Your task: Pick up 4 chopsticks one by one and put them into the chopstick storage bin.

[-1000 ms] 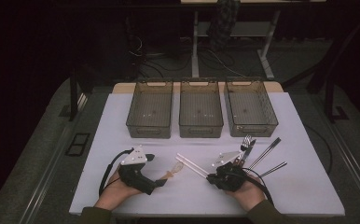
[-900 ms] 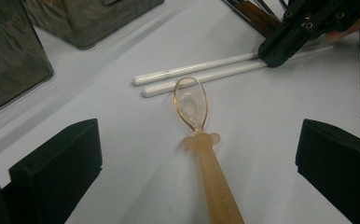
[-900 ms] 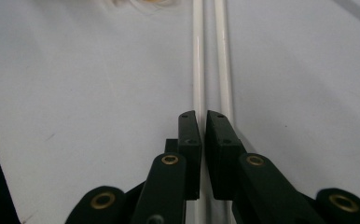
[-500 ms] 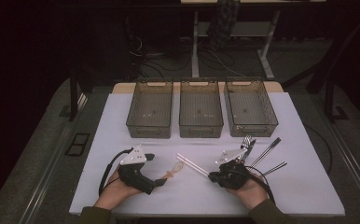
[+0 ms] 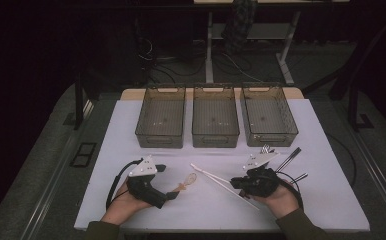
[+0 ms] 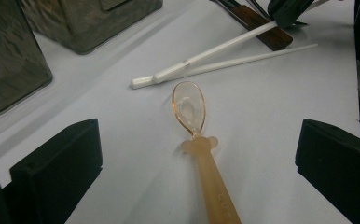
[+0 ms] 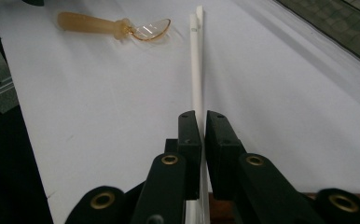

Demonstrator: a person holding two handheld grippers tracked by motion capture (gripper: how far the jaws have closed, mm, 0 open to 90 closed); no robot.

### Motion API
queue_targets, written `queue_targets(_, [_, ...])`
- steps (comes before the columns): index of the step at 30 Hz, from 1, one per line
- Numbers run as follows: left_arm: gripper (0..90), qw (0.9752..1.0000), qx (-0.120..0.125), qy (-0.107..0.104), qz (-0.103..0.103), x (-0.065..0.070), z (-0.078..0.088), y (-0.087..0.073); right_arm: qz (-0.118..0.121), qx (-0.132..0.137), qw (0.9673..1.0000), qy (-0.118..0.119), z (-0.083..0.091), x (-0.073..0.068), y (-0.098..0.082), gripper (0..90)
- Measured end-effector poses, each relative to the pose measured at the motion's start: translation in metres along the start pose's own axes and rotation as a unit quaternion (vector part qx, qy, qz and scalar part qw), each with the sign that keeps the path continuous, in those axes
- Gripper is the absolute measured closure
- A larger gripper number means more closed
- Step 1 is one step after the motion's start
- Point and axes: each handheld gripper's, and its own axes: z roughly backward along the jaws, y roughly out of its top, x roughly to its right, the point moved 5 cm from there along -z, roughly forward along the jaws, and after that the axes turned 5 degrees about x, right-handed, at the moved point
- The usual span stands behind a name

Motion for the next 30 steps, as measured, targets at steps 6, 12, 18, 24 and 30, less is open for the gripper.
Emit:
queue_targets(6, [0.0, 1.0, -0.001, -0.002, 0.0, 0.0, 0.0, 0.0, 0.004, 0.007, 1.0, 0.004, 0.006, 0.003, 0.001, 84.9])
queue_targets(12, [0.0, 1.0, -0.002, -0.004, -0.002, 0.001, -0.001, 0.0, 0.005, 0.017, 0.9998, 0.01, 0.008, 0.004, 0.004, 85.0])
queue_targets(18, [0.0, 1.0, 0.002, -0.006, 0.002, 0.002, -0.001, -0.001, 0.005, 0.032, 0.9994, 0.01, 0.01, 0.008, 0.01, 84.9])
queue_targets(24, [0.0, 1.0, 0.002, -0.007, 0.001, 0.003, -0.001, -0.001, 0.005, 0.041, 0.9991, 0.01, 0.011, 0.011, 0.019, 84.9])
queue_targets(30, [0.0, 1.0, 0.006, -0.005, -0.003, 0.002, -0.001, -0.002, 0.005, 0.055, 0.9985, 0.007, 0.01, 0.016, 0.028, 84.9])
